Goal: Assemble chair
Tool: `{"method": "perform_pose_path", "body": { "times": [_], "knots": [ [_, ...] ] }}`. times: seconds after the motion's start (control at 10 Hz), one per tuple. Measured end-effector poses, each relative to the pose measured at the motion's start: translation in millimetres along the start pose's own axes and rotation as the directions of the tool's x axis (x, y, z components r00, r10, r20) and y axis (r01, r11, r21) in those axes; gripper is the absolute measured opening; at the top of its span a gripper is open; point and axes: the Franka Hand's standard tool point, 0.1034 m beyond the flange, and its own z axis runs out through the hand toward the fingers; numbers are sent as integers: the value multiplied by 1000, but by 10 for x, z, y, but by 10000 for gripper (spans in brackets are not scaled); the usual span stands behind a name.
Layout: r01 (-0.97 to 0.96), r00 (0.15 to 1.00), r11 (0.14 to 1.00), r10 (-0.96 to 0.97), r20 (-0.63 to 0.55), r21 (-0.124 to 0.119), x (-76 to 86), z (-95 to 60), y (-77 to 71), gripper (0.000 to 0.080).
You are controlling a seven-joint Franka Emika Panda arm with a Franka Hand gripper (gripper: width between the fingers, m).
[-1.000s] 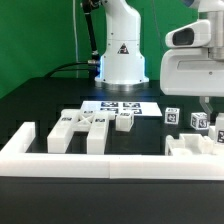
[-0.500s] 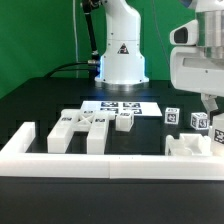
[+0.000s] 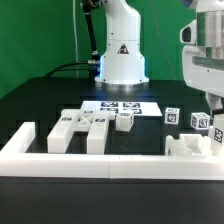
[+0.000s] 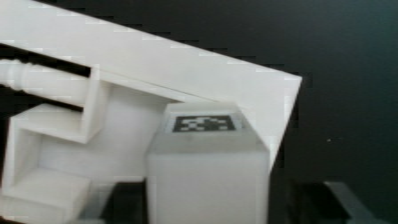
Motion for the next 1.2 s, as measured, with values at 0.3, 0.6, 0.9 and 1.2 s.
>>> {"method": "perform_pose_path", "body": {
  "times": [0.3,0.6,0.9,1.2],
  "knots": [
    [140,990,990,-140,6,-14,-16,2,15,619],
    [386,923,923,-385,9,-13,-44,14,14,648],
    [601,799,799,-601,13,-11,-52,20,16,649],
    [755,656,656,-755,15,-8,-44,15,11,649]
  ]
}}
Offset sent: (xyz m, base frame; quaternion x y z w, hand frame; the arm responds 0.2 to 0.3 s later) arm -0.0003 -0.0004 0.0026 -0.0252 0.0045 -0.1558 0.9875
